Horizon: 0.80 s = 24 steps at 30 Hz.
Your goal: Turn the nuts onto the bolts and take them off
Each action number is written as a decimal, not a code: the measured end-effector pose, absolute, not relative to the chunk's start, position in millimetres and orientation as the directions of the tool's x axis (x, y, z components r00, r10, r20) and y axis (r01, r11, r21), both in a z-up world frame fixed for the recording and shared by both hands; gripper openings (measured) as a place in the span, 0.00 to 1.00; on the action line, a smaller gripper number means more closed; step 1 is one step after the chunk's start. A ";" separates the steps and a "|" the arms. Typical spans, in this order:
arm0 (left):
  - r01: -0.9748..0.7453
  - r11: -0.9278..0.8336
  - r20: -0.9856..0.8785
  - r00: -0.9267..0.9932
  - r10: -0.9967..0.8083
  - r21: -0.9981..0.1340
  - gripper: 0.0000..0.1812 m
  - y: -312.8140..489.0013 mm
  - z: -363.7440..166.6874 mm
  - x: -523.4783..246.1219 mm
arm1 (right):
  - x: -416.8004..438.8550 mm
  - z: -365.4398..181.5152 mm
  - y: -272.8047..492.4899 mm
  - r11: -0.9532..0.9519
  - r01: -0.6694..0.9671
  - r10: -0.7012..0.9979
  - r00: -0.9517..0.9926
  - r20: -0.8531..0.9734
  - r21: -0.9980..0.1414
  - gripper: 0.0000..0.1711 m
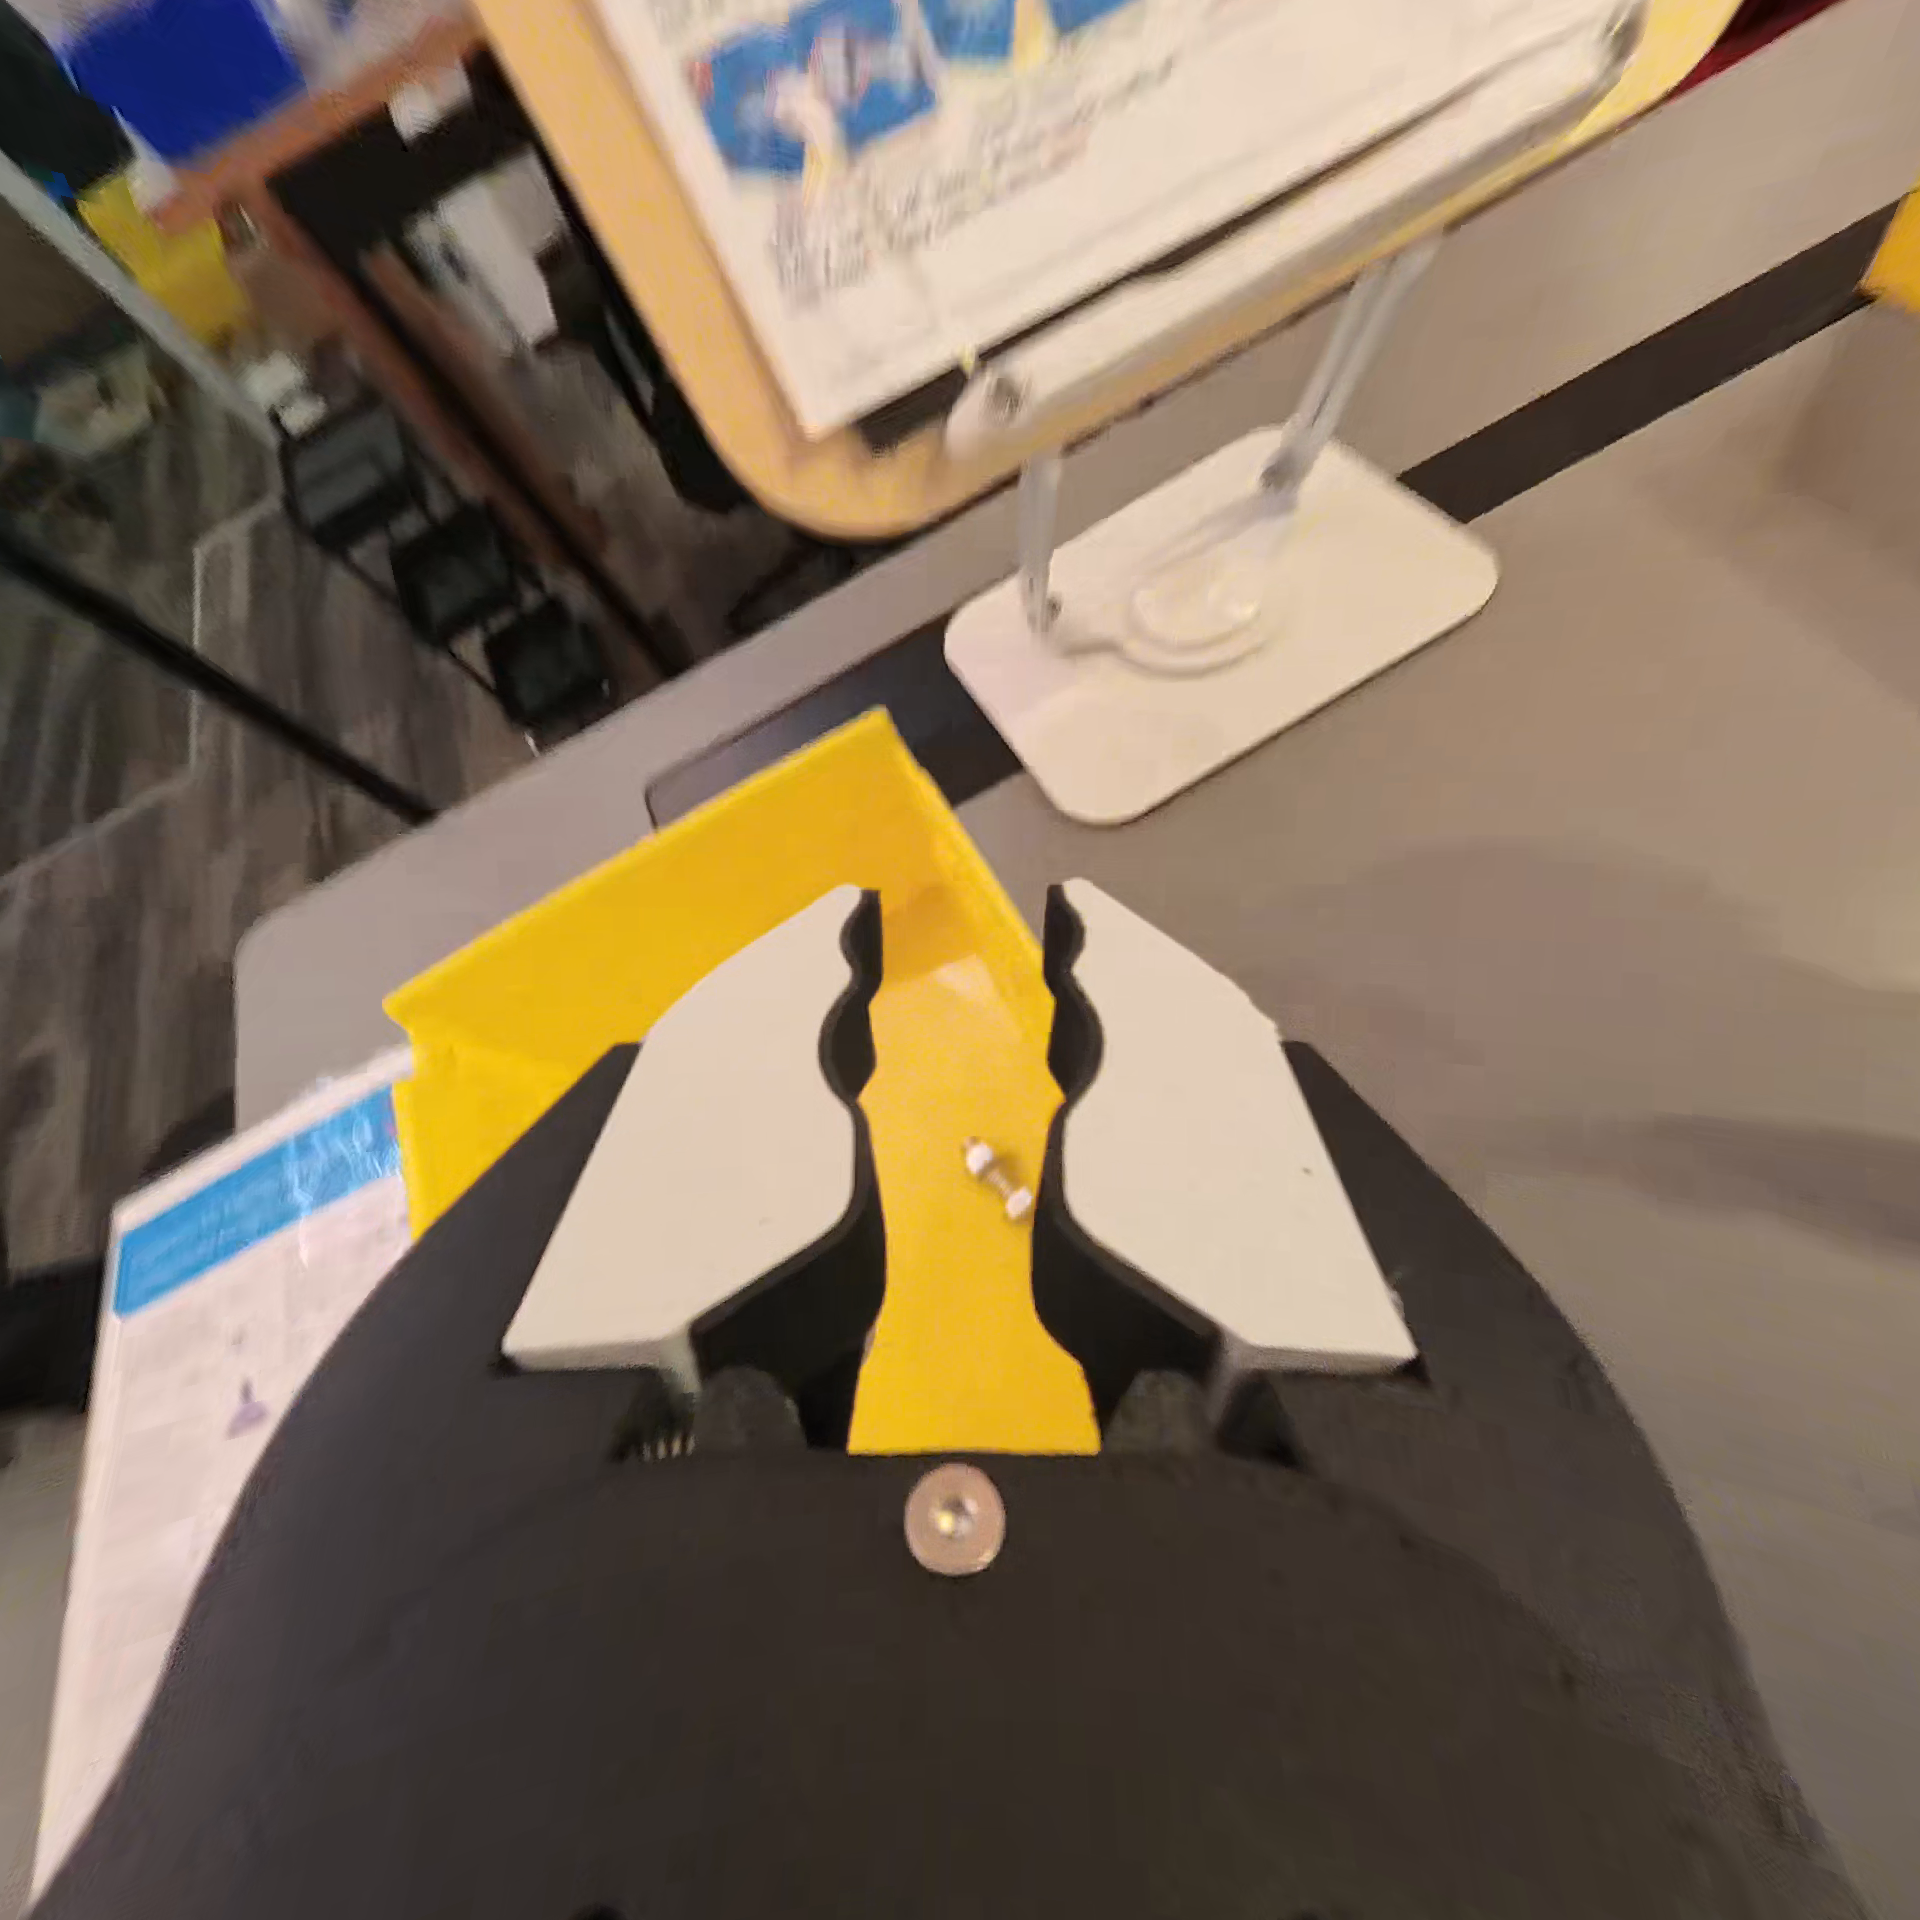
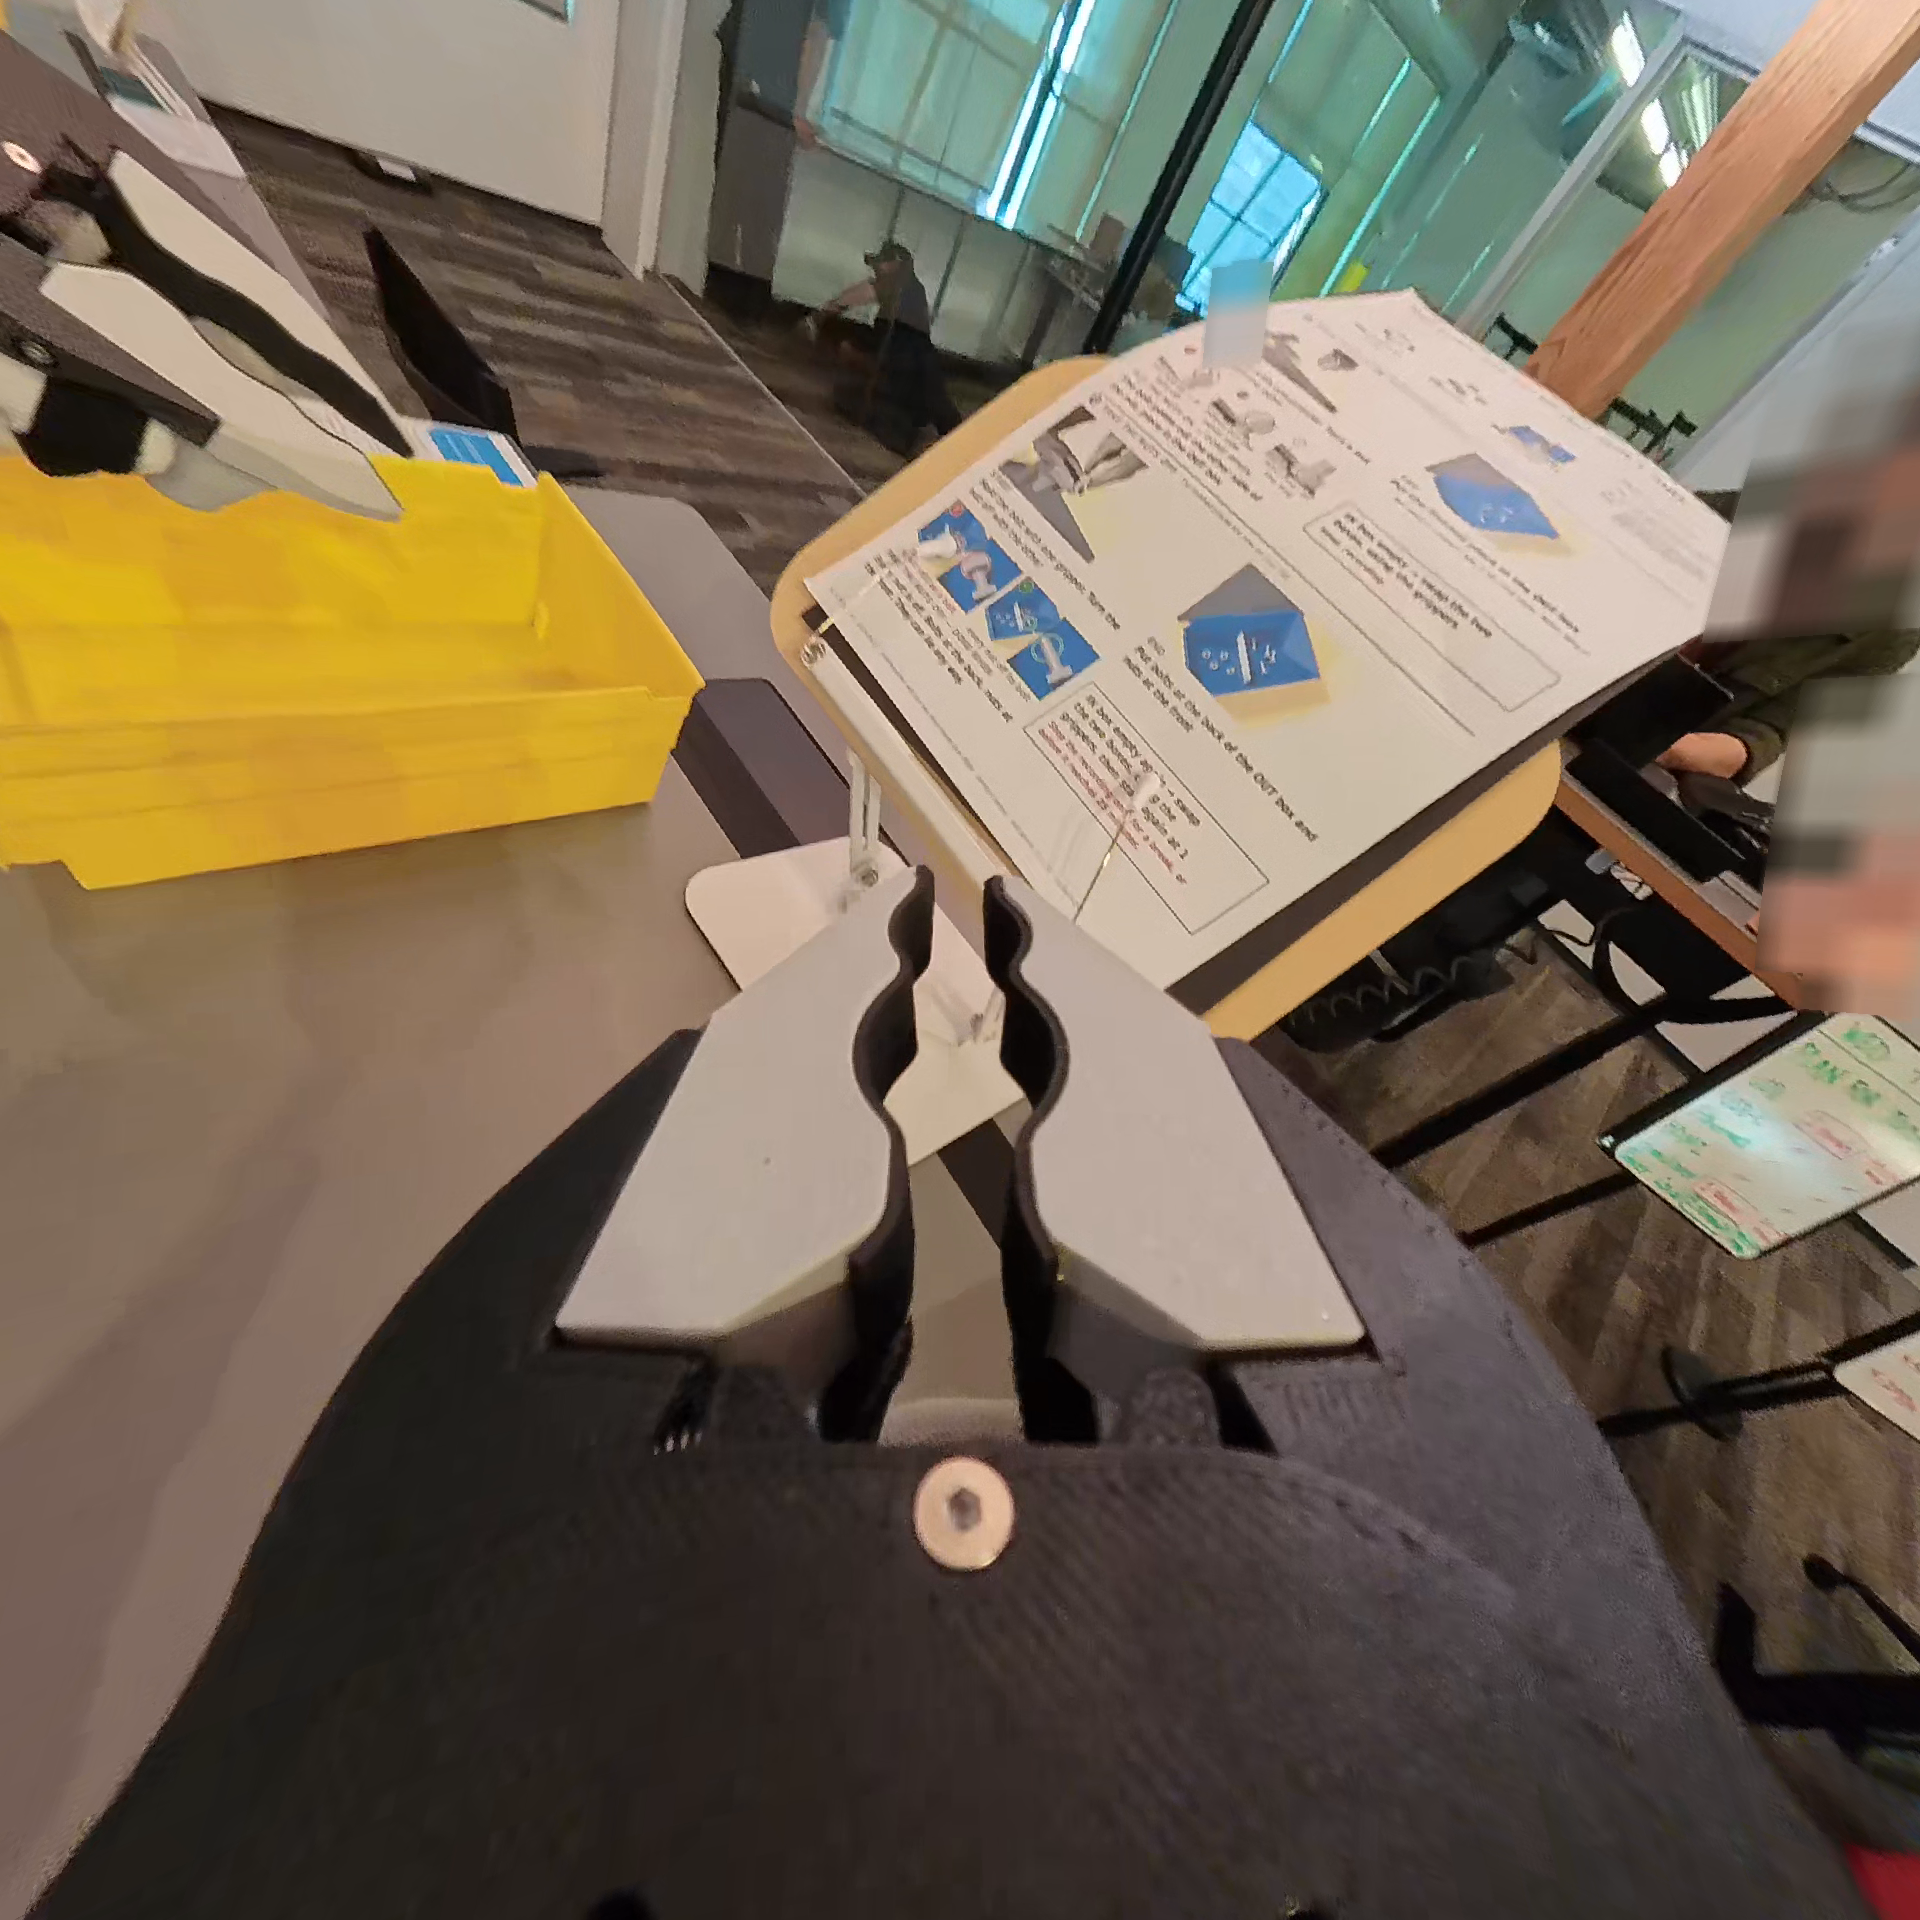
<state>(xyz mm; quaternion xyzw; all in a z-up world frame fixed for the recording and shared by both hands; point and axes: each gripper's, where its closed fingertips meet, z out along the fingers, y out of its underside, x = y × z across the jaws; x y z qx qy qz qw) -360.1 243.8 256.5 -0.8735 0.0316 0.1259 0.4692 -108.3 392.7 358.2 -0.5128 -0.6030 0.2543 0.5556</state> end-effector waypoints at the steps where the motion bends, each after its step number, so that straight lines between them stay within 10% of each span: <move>1: -0.139 -0.590 -0.223 0.972 0.073 -0.796 0.17 239.3 244.5 -365.6 | -108.8 353.4 396.0 0.341 0.355 0.899 0.147 0.412 -0.870 0.05; 24: 0.190 -0.862 0.066 0.981 0.180 -0.470 0.19 217.8 124.7 -382.7 | -118.9 329.0 397.6 0.318 0.389 0.920 0.092 0.380 -0.865 0.06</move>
